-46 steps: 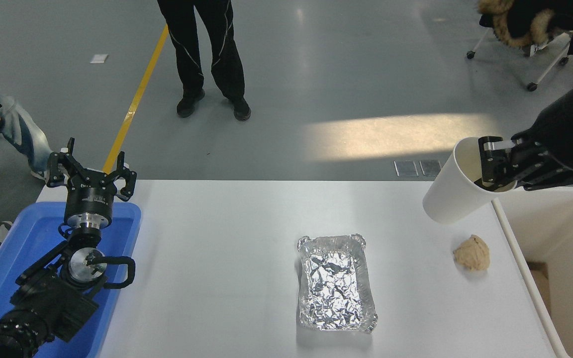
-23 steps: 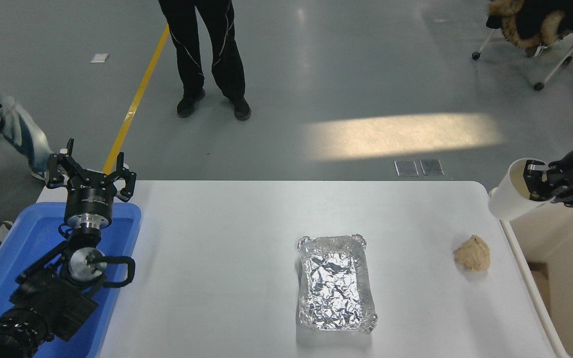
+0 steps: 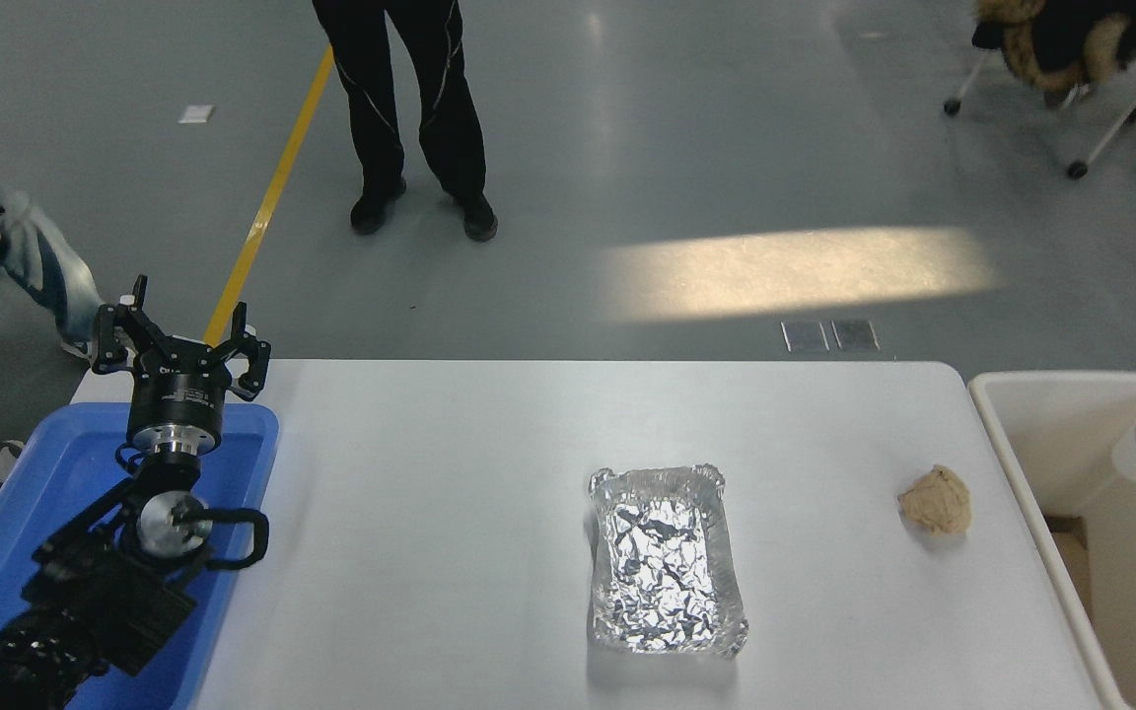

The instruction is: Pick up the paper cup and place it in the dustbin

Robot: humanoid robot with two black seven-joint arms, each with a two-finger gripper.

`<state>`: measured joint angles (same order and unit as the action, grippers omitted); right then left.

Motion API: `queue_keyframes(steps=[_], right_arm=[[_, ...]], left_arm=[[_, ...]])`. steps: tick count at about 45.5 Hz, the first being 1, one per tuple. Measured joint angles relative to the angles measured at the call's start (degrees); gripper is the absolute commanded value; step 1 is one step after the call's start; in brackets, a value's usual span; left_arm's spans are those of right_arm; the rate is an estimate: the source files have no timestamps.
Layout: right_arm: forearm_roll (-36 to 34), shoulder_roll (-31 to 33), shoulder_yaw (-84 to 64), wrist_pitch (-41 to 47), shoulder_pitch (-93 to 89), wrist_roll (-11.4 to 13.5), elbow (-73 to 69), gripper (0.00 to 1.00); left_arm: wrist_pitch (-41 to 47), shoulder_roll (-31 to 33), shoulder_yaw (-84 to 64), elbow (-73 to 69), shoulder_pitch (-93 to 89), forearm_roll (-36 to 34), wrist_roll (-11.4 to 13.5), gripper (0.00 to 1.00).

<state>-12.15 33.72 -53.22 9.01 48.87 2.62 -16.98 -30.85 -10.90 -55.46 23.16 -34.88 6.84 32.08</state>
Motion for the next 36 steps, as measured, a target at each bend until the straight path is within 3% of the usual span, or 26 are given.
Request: queue_keyframes(steps=[10,11,12,13,36], right_arm=[[-0.64,-4.2,4.68,-2.65,-9.44,0.01,8.95,0.03],[-0.65,-4.49,4.88,-2.84,-9.92,0.02,9.33,0.25],[-0.65,-4.9,5.17,-3.13,-10.53,0.01,9.88,0.88],[-0.71,-5.43,5.54,-3.48,-11.36,0.01,10.6,0.98],[-1.05,-6.17,7.66,-4.51,-11.46,-0.3,10.79,1.0]], left_arm=[[0.0,0.0,0.0,0.0,0.0,0.01,0.0,0.99],[0.0,0.0,0.0,0.0,0.0,0.01,0.0,0.99],[0.0,0.0,0.0,0.0,0.0,0.01,0.0,0.99],[0.0,0.0,0.0,0.0,0.0,0.01,0.0,0.99],[0.0,0.0,0.0,0.02,0.0,0.0,0.0,0.99]])
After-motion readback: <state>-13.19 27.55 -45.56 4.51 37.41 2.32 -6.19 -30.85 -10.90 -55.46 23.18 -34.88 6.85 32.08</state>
